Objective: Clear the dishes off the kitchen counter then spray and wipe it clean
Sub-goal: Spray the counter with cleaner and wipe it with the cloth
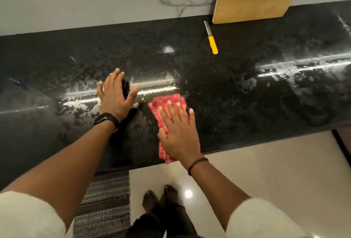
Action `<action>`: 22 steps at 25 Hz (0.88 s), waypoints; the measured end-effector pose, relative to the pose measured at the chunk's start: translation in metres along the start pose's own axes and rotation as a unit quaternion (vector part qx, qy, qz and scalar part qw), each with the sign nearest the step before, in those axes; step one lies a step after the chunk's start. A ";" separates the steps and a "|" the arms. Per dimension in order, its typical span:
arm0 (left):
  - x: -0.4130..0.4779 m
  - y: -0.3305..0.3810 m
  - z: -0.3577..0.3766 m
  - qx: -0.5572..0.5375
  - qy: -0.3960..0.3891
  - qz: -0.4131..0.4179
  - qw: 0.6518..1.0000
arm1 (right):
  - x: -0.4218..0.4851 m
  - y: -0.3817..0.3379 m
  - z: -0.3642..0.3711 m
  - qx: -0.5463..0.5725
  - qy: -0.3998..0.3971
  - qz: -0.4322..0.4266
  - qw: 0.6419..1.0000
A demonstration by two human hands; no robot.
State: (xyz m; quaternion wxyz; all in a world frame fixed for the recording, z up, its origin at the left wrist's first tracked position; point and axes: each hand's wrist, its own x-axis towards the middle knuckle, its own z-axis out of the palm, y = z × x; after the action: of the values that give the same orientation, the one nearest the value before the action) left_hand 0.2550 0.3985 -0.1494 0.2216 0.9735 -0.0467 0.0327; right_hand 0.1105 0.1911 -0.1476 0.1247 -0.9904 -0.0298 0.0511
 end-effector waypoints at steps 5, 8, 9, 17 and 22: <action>-0.052 0.051 0.013 -0.016 -0.060 -0.019 0.998 | -0.054 0.099 -0.021 -0.048 -0.004 0.115 0.992; -0.054 0.056 0.013 -0.014 -0.058 -0.005 0.998 | -0.027 0.150 -0.039 -0.058 0.021 0.194 0.979; -0.051 0.056 0.012 -0.017 -0.056 -0.007 0.998 | -0.013 0.161 -0.043 -0.063 0.023 0.204 0.977; -0.044 0.055 0.016 -0.004 -0.065 -0.003 0.998 | 0.100 0.156 -0.051 -0.065 0.033 0.204 0.976; -0.041 0.052 0.018 0.001 -0.049 -0.005 0.999 | 0.137 0.135 -0.049 -0.064 0.023 0.161 0.985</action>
State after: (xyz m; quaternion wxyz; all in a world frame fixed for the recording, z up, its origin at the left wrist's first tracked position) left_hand 0.2092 0.3473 -0.1473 0.2180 0.9744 -0.0527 -0.0164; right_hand 0.2581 0.0583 -0.1474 0.0515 -0.9892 0.1294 0.0460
